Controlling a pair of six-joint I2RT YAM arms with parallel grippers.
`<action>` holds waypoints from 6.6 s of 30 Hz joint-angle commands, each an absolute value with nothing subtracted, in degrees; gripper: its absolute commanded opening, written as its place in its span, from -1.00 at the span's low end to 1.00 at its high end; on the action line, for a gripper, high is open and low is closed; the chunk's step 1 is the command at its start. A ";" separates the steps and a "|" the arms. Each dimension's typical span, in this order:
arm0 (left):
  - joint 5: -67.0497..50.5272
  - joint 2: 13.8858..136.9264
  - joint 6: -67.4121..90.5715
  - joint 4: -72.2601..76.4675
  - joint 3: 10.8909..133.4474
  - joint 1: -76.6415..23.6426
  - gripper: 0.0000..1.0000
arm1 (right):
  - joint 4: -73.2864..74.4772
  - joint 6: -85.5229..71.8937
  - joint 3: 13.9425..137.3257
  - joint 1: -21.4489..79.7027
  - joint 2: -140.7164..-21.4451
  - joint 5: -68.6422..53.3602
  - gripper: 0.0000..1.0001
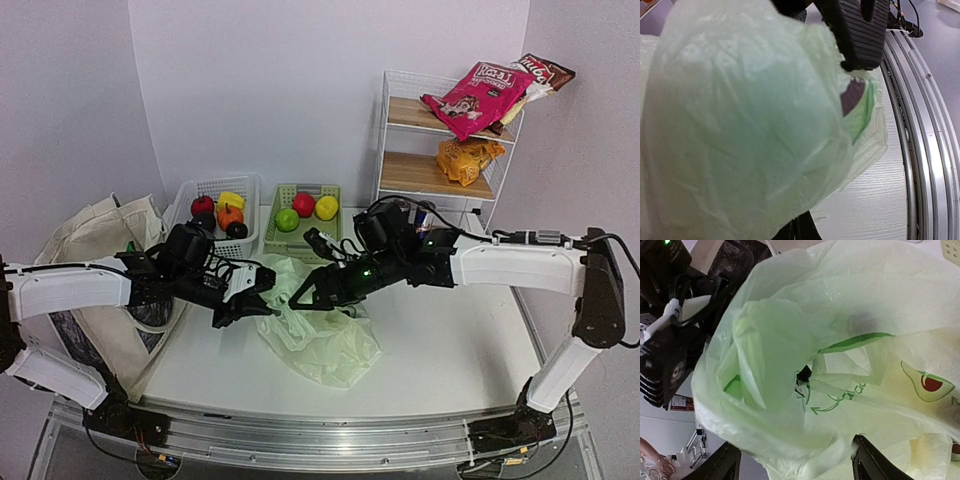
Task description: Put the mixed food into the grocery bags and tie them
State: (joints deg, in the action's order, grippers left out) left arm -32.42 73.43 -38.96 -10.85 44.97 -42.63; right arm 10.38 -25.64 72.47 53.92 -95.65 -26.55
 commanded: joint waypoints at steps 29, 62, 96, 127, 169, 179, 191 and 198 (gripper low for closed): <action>-33.53 72.11 -39.01 -9.25 47.74 -42.29 -1.00 | 5.74 -23.68 67.65 48.61 -98.68 -33.87 -1.00; -34.04 81.27 -50.57 -8.49 52.11 -35.97 -0.60 | -11.81 -24.75 74.78 51.50 -112.26 -28.88 -0.96; -44.82 83.99 -51.34 -8.23 55.24 -35.34 -0.03 | -24.78 -26.45 77.40 53.48 -111.01 -36.44 -0.97; -39.83 79.52 -44.03 -7.91 53.85 -34.65 -1.00 | -0.18 -11.86 62.92 51.86 -89.36 -11.26 0.08; -40.06 70.08 -12.57 -3.54 58.21 -41.16 -0.31 | -2.57 -14.10 70.69 60.78 -90.04 -1.84 -0.99; -35.42 65.35 -20.01 -8.82 61.05 -37.93 0.98 | 7.85 -3.69 72.25 59.70 -83.84 -17.55 -1.00; -55.46 77.12 -42.39 -25.70 70.94 -38.94 0.99 | 12.75 3.31 79.84 59.24 -86.77 -25.73 -1.00; -58.68 79.03 -38.17 -25.87 70.63 -39.74 0.64 | 12.09 3.19 79.48 59.06 -87.77 -22.00 -1.00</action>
